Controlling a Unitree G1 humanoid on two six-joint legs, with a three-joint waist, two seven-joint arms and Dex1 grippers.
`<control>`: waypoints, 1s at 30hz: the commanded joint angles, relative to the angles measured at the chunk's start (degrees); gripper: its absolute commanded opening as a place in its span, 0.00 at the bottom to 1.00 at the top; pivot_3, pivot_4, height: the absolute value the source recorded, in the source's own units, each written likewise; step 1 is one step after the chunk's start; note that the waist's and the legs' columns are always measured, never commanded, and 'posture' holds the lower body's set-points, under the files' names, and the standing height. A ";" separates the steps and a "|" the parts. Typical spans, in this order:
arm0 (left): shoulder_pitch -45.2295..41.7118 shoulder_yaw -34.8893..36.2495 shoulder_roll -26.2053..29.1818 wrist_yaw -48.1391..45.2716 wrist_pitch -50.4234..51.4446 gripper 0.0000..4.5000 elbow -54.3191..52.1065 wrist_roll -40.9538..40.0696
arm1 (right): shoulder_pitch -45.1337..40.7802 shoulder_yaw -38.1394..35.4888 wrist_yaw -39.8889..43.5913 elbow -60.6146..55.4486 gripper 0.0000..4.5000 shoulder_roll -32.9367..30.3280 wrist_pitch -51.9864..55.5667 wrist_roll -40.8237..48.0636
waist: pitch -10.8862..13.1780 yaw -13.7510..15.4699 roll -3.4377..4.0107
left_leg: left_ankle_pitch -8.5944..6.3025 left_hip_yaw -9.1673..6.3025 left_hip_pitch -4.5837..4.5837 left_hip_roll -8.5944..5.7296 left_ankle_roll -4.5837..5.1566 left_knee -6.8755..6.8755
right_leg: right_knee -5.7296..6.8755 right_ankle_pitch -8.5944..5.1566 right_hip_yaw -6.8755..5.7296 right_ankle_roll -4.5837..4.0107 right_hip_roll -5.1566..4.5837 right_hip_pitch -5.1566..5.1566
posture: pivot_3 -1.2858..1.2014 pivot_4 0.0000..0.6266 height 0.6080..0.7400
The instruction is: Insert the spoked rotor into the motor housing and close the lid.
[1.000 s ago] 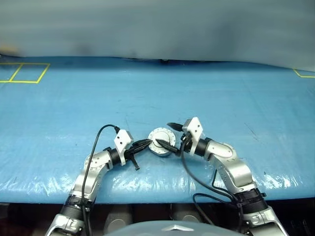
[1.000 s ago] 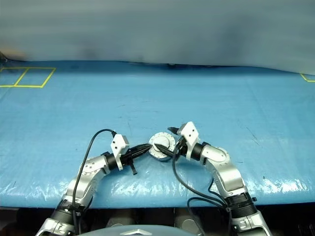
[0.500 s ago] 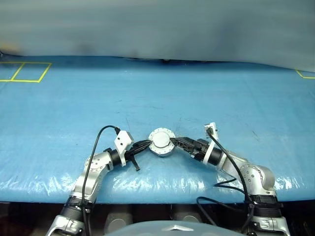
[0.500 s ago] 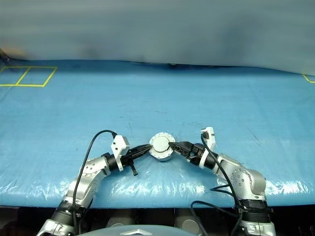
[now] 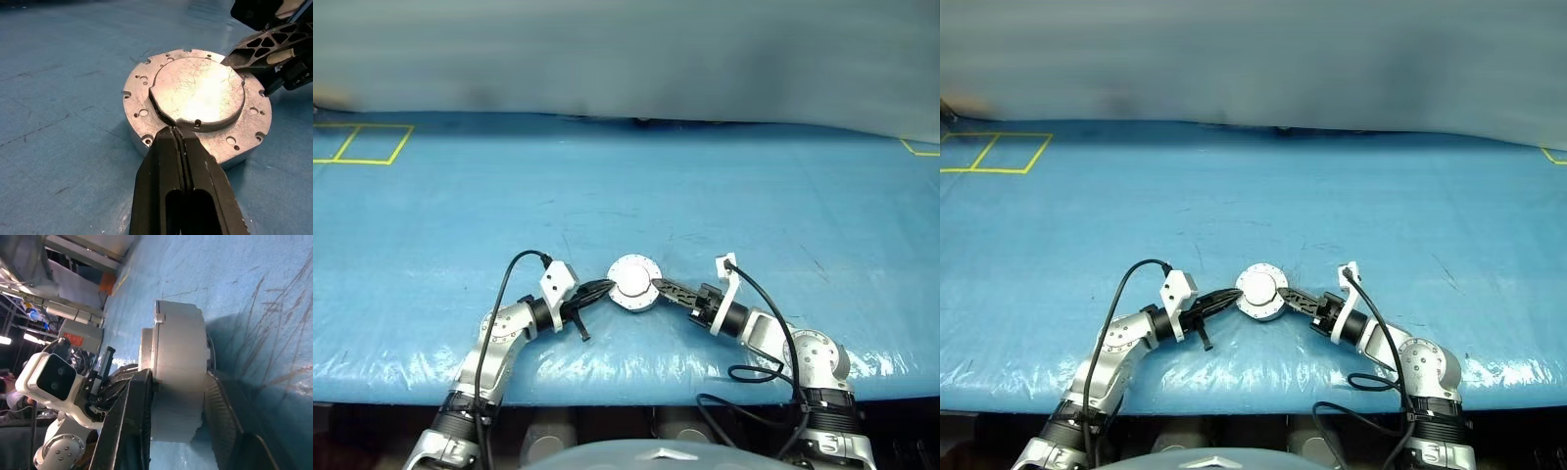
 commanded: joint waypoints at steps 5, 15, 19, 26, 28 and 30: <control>0.80 1.45 -2.43 1.88 3.32 0.00 0.71 -2.03 | -0.26 -0.87 -1.70 0.14 0.26 1.48 0.24 0.97 | 0.00 -0.25 0.00 | 0.00 0.00 -0.01 0.00 0.00 0.00 | -0.01 0.00 0.00 0.00 0.00 -0.01 | 0.52 0.24 1.00; 2.13 13.84 -13.44 4.80 16.62 0.04 -6.27 -26.35 | -4.92 -13.09 -11.26 2.75 0.26 10.64 -4.30 13.00 | 0.12 -0.72 0.09 | 0.00 -0.06 -1.02 0.03 0.01 0.02 | 0.12 0.25 -0.01 0.40 0.08 -1.00 | 0.52 0.24 1.00; 2.59 18.34 -17.88 7.76 18.75 0.29 -6.72 -33.49 | -5.89 -14.82 -13.26 1.85 0.26 12.80 -6.16 15.37 | 0.17 -0.68 0.18 | -0.06 -0.07 -1.19 0.03 0.08 0.01 | 0.04 0.23 -0.03 0.30 0.07 -1.11 | 0.52 0.24 1.00; 3.25 21.41 -22.89 10.70 26.38 0.81 -7.74 -44.53 | -6.73 -14.77 -15.03 -2.01 0.26 15.06 -6.20 23.53 | 0.22 -0.74 0.25 | -0.10 -0.07 -1.24 0.02 0.13 0.02 | -0.07 0.21 -0.04 0.30 0.07 -1.11 | 0.52 0.24 1.00; 3.12 21.15 -23.30 11.90 29.75 0.96 -8.08 -47.14 | -6.60 -13.31 -16.15 -4.11 0.26 15.76 -5.78 25.46 | 0.22 -0.75 0.25 | -0.10 -0.08 -1.24 0.02 0.13 0.04 | -0.06 0.16 -0.05 0.38 0.07 -1.11 | 0.52 0.24 1.00; 3.16 20.46 -23.09 11.99 34.47 1.00 -8.56 -50.93 | -6.27 -11.62 -17.02 -5.35 0.26 16.17 -5.31 26.41 | 0.23 -0.82 0.26 | -0.10 -0.11 -1.24 0.02 0.14 0.04 | -0.05 0.13 -0.06 0.41 0.08 -1.10 | 0.52 0.24 1.00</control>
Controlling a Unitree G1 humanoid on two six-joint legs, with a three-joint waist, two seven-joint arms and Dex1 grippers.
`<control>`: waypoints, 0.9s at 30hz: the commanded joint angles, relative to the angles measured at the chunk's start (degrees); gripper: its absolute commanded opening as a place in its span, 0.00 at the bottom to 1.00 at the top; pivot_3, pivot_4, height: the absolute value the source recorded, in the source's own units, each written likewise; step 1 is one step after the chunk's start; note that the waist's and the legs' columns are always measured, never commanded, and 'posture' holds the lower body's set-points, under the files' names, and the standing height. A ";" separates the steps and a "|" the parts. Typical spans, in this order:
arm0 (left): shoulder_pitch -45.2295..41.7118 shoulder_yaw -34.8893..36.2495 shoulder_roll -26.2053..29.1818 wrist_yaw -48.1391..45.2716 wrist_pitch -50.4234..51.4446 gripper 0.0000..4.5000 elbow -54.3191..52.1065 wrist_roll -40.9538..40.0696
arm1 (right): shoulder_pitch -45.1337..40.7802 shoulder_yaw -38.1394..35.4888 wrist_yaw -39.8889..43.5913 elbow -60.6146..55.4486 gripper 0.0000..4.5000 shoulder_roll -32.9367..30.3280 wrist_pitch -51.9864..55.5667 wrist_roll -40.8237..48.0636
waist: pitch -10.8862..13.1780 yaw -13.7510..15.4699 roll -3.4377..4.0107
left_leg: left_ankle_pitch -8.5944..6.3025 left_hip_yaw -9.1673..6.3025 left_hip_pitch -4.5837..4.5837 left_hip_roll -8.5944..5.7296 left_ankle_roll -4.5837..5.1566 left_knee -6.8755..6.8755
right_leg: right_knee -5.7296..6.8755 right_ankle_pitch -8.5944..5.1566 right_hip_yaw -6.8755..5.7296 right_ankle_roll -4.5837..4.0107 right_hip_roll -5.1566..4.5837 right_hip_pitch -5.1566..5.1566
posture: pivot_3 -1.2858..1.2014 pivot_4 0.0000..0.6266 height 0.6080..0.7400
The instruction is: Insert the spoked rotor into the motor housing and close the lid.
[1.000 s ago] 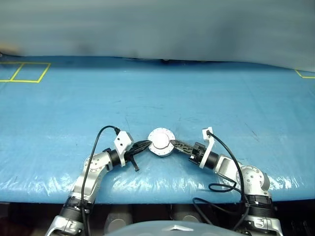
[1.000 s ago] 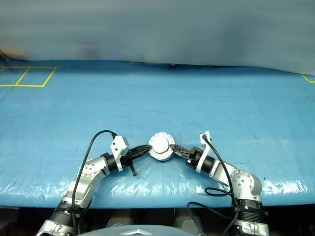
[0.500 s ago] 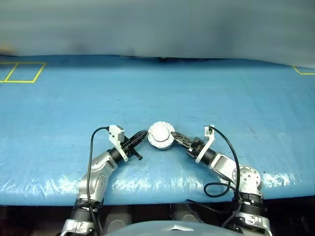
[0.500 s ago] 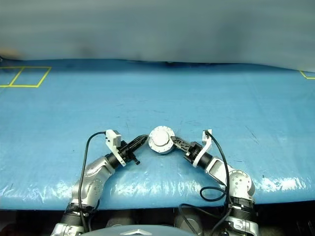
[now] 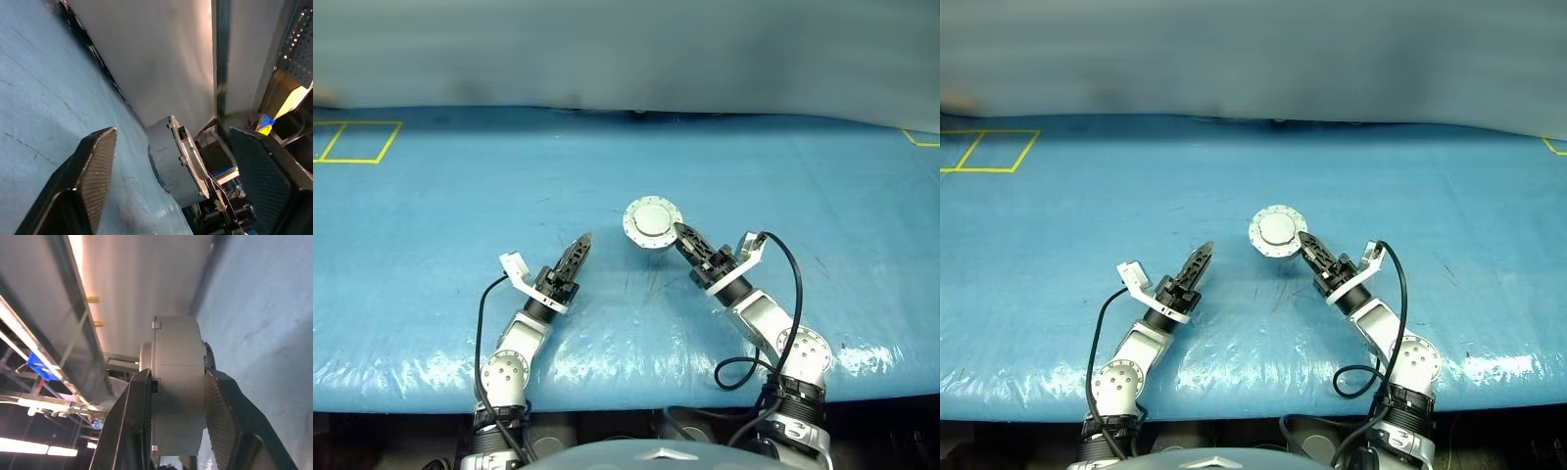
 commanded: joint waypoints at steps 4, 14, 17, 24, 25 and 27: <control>0.35 -1.86 0.07 0.18 9.60 1.00 -3.81 -7.43 | -0.56 4.14 -0.64 -5.30 0.26 0.45 0.52 6.13 | 0.00 -0.27 0.00 | 0.00 -0.02 0.00 0.00 0.00 0.00 | -0.01 -0.01 -0.02 -0.02 0.00 0.00 | 0.52 0.24 1.00; -0.56 -0.74 -0.43 1.28 10.78 1.00 -2.81 -8.29 | 2.61 11.59 0.90 -6.65 0.26 -1.97 3.65 6.03 | 0.00 -0.24 0.00 | 0.00 -0.03 0.00 0.00 -0.01 0.00 | 0.00 0.03 -0.04 -0.13 0.00 0.01 | 0.52 0.24 1.00; -1.10 -1.43 -0.22 1.85 10.17 1.00 -1.92 -6.06 | 3.38 13.91 2.00 -7.85 0.26 -2.69 4.00 5.66 | 0.00 -0.21 0.00 | 0.00 -0.03 0.00 -0.01 -0.01 0.01 | 0.00 0.03 -0.04 -0.13 0.00 0.01 | 0.52 0.24 1.00; -1.05 -0.43 -1.74 0.56 8.49 0.96 -1.56 -6.74 | 3.44 14.59 1.96 -7.16 0.26 -3.13 2.00 4.80 | 0.00 0.01 0.00 | 0.00 -0.04 0.00 -0.01 -0.01 0.05 | 0.00 0.02 -0.04 -0.11 -0.01 0.03 | 0.52 0.24 1.00; -0.95 -0.33 -1.63 -0.01 8.51 0.91 -1.50 -6.93 | 3.32 14.47 1.92 -7.00 0.26 -3.13 1.70 4.79 | 0.00 0.03 0.00 | 0.00 -0.04 0.00 -0.02 -0.01 0.06 | 0.00 0.02 -0.04 -0.11 -0.01 0.03 | 0.52 0.24 1.00; -0.83 0.30 -1.79 -0.42 8.00 0.78 -1.33 -7.49 | 3.07 14.32 1.71 -6.66 0.26 -3.19 0.95 4.57 | 0.00 0.04 0.00 | 0.00 -0.04 0.00 -0.02 -0.01 0.06 | 0.00 0.02 -0.04 -0.10 -0.01 0.03 | 0.52 0.24 1.00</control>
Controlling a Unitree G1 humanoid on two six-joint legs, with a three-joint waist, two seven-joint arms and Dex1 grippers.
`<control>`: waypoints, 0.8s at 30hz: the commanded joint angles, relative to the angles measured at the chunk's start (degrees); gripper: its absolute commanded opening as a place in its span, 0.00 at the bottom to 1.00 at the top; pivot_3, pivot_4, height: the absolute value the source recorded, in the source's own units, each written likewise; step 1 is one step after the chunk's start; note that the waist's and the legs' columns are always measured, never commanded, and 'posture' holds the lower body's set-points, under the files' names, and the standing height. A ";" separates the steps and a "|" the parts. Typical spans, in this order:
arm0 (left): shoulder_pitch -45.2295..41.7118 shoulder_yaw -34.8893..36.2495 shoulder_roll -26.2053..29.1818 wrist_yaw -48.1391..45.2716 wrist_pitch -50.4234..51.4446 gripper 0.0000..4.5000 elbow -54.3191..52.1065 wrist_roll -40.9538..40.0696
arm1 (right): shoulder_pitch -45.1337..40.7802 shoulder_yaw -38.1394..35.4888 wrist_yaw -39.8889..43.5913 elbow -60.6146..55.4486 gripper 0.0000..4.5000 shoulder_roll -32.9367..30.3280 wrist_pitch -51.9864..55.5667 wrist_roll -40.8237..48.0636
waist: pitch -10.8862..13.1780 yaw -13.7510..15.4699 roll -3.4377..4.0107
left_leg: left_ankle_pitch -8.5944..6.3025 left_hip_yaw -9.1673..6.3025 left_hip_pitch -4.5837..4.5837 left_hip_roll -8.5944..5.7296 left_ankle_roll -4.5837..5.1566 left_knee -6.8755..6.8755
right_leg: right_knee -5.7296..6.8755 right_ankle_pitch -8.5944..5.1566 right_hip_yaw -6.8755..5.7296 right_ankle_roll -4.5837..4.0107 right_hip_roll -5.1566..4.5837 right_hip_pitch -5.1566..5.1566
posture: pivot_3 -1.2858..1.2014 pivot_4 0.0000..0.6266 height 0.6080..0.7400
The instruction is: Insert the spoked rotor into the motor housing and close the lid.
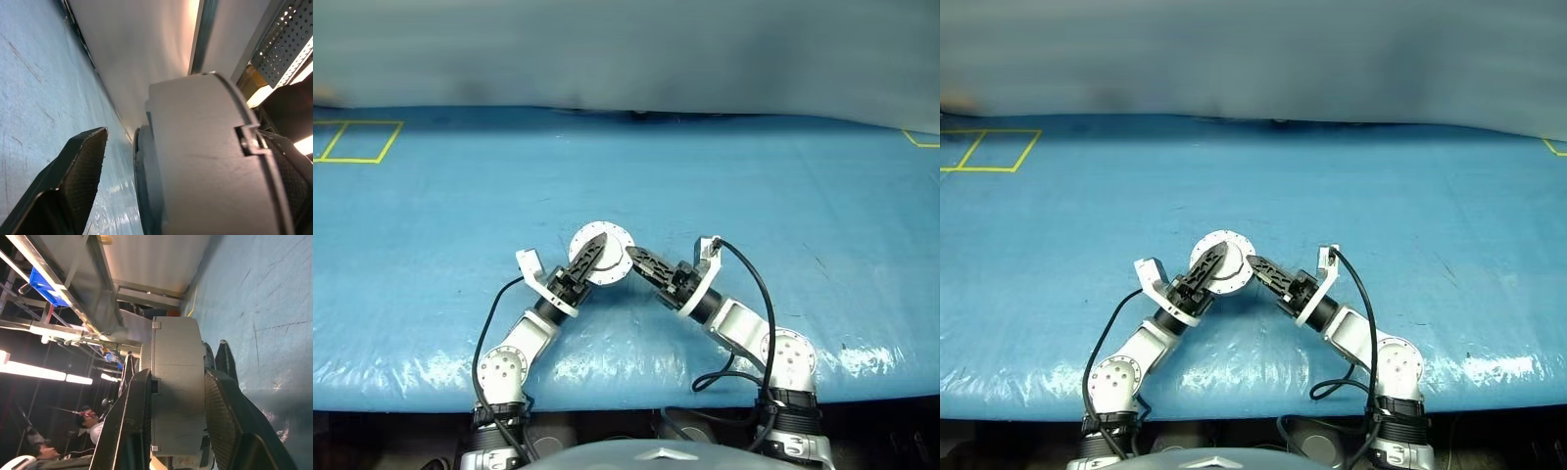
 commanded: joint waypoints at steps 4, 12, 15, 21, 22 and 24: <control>0.00 0.94 -1.39 -1.29 -0.55 0.54 0.20 -1.70 | -1.85 -0.73 1.23 -1.14 0.26 0.47 -3.18 0.39 | 0.00 -0.10 0.00 | 0.00 -0.01 0.00 0.01 0.00 0.00 | 0.02 0.00 -0.01 0.00 0.02 -0.01 | 0.52 0.24 1.00; -0.72 1.98 -2.11 2.45 -1.89 0.54 1.35 -1.91 | -2.69 0.92 4.04 -0.59 0.26 -0.34 -6.88 -7.71 | 0.00 -0.06 0.00 | 0.00 -0.01 0.00 0.01 0.00 0.04 | 0.04 0.01 0.00 -0.01 0.02 0.00 | 0.52 0.24 1.00; -1.19 2.66 -2.32 3.07 -3.32 0.54 1.71 -1.79 | -2.90 0.74 3.81 0.53 0.48 -0.27 -7.89 -9.71 | 0.00 -0.07 0.00 | 0.00 -0.01 0.01 0.01 0.00 0.05 | 0.05 0.02 0.00 -0.02 0.02 0.01 | 0.52 0.24 1.00; -4.91 8.36 -4.25 8.51 -13.13 0.54 4.95 0.18 | -4.36 -0.03 2.13 1.87 0.84 0.60 -18.85 -20.44 | 0.00 0.01 0.00 | 0.00 -0.01 0.02 0.02 -0.01 0.08 | 0.08 0.00 0.00 0.03 0.04 0.00 | 0.52 0.24 1.00; -6.17 10.03 -4.64 10.47 -15.51 0.54 6.02 0.27 | -4.51 -0.36 1.95 2.25 0.84 0.75 -19.96 -21.39 | 0.00 0.02 0.00 | 0.01 -0.01 0.02 0.02 -0.02 0.11 | 0.09 0.01 0.00 0.05 0.04 0.00 | 0.52 0.24 1.00; -8.30 12.42 -4.76 12.15 -18.64 0.54 7.63 -0.36 | -4.45 -0.21 2.78 2.26 0.84 0.40 -20.83 -22.78 | 0.00 0.09 -0.02 | 0.01 -0.01 0.01 0.02 -0.02 0.14 | 0.10 0.05 0.01 0.05 0.05 0.01 | 0.52 0.24 1.00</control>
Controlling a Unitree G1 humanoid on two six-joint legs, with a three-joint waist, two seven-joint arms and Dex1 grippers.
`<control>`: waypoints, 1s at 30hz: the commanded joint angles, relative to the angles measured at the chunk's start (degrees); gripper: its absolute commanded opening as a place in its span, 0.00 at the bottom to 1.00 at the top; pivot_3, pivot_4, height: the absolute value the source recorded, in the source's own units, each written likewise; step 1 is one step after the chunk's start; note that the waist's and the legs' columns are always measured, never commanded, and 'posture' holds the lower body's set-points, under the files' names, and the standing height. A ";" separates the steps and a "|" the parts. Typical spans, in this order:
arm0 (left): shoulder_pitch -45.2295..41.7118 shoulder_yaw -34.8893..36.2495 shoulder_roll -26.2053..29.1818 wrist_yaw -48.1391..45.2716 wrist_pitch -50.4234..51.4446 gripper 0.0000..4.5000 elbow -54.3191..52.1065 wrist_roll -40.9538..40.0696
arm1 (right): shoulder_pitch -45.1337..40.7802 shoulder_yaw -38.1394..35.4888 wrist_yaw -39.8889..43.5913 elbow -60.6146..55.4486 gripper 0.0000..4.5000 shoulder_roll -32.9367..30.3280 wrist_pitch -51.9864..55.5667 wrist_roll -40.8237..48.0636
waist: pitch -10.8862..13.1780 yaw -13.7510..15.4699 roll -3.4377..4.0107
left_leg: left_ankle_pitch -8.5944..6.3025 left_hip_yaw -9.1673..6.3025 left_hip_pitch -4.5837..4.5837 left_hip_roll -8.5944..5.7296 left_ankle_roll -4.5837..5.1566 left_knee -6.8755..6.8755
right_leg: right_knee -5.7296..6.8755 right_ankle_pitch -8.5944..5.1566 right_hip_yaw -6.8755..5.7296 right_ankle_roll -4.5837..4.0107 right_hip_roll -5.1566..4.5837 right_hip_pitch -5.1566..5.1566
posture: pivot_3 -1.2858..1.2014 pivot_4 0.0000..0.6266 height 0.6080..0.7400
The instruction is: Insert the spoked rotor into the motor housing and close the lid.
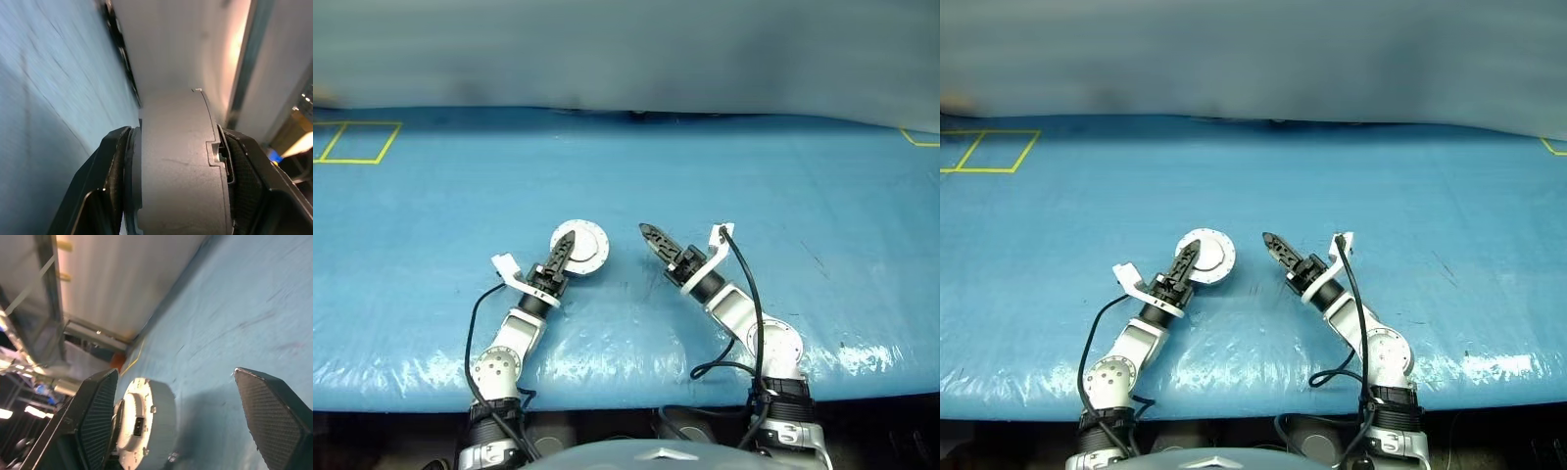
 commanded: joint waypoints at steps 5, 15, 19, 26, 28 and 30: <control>-11.08 8.00 -2.55 8.93 -12.92 0.54 5.87 2.65 | 0.38 1.40 2.57 -0.98 0.84 -1.84 -4.32 -7.41 | 0.00 0.78 -0.04 | 0.00 -0.03 -0.09 -0.05 0.00 0.07 | -0.03 0.15 -0.03 -0.18 -0.05 0.01 | 0.52 0.24 1.00; -21.51 9.33 0.50 11.34 -13.12 0.54 17.62 8.42 | 1.02 3.19 3.32 0.13 0.84 -2.00 -9.18 -15.89 | -0.01 1.04 -0.06 | 0.01 -0.07 -0.16 -0.15 -0.02 0.11 | -0.09 0.20 -0.05 -0.10 -0.13 0.00 | 0.52 0.24 1.00; -20.83 8.29 0.45 9.55 -11.06 0.54 17.64 9.61 | 1.47 3.21 3.60 0.13 0.84 -1.85 -9.59 -16.95 | -0.01 0.95 -0.06 | 0.01 -0.08 -0.17 -0.16 -0.02 0.09 | -0.10 0.20 -0.05 -0.10 -0.13 0.00 | 0.52 0.24 1.00; -18.66 9.03 0.61 12.33 -14.63 0.99 16.67 14.57 | 1.75 3.57 4.65 0.26 0.85 -2.07 -9.25 -17.93 | -0.03 0.73 -0.05 | 0.04 -0.06 0.20 -0.16 -0.06 0.10 | -0.01 0.19 -0.04 -0.11 -0.13 0.31 | 0.52 0.24 1.00; -16.87 9.13 1.04 13.16 -15.92 0.99 14.44 16.15 | 1.56 3.52 4.81 0.47 0.85 -2.16 -9.24 -18.04 | -0.03 0.03 -0.04 | 0.04 -0.03 0.35 -0.14 -0.06 0.07 | 0.02 0.18 0.01 -0.09 -0.08 0.39 | 0.52 0.24 1.00; -14.46 9.14 1.59 14.21 -16.31 0.99 11.47 17.39 | 1.30 3.34 5.01 0.94 0.85 -2.38 -9.33 -18.23 | -0.03 -0.51 -0.04 | 0.04 -0.01 0.42 -0.11 -0.06 0.05 | 0.08 0.17 0.08 -0.07 -0.04 0.39 | 0.52 0.24 1.00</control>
